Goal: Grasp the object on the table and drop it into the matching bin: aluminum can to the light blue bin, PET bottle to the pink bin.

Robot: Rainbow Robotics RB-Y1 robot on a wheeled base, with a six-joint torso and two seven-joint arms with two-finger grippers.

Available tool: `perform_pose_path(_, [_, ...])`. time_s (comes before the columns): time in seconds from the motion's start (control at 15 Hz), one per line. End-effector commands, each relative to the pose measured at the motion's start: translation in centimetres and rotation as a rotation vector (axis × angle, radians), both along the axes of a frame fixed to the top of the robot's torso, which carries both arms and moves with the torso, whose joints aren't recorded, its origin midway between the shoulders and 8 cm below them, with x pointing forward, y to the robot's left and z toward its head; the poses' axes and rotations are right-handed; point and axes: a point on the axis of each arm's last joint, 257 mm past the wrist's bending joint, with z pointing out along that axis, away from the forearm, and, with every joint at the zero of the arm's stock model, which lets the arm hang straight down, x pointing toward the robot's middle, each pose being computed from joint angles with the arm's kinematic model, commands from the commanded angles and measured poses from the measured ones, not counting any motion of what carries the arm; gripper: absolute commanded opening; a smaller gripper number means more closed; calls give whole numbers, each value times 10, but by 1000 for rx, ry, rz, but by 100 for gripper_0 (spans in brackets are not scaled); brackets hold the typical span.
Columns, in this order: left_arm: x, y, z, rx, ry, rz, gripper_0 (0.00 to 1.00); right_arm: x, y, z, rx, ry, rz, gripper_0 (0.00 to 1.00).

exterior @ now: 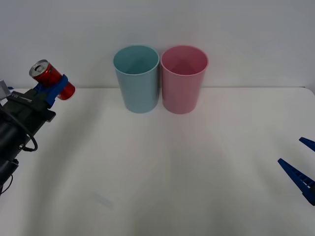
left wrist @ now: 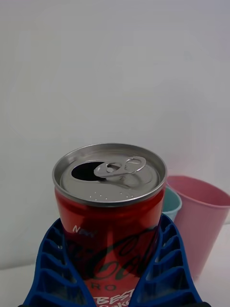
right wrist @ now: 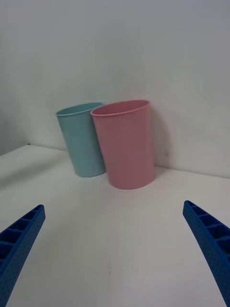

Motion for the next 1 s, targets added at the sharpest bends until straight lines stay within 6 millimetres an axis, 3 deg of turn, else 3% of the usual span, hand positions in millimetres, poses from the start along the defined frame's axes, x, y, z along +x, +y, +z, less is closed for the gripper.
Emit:
perform_pose_path(0.07, [17, -24, 22, -4, -8, -48, 0, 0, 0, 0, 0, 0, 0, 100])
perform_pose_path(0.53, [92, -75, 39, 47, 1, -128, 0, 0, 0, 0, 0, 0, 0, 100])
perform_pose_path(1.0, [161, -123, 43, 119, 62, -166, 0, 0, 0, 0, 0, 0, 0, 100])
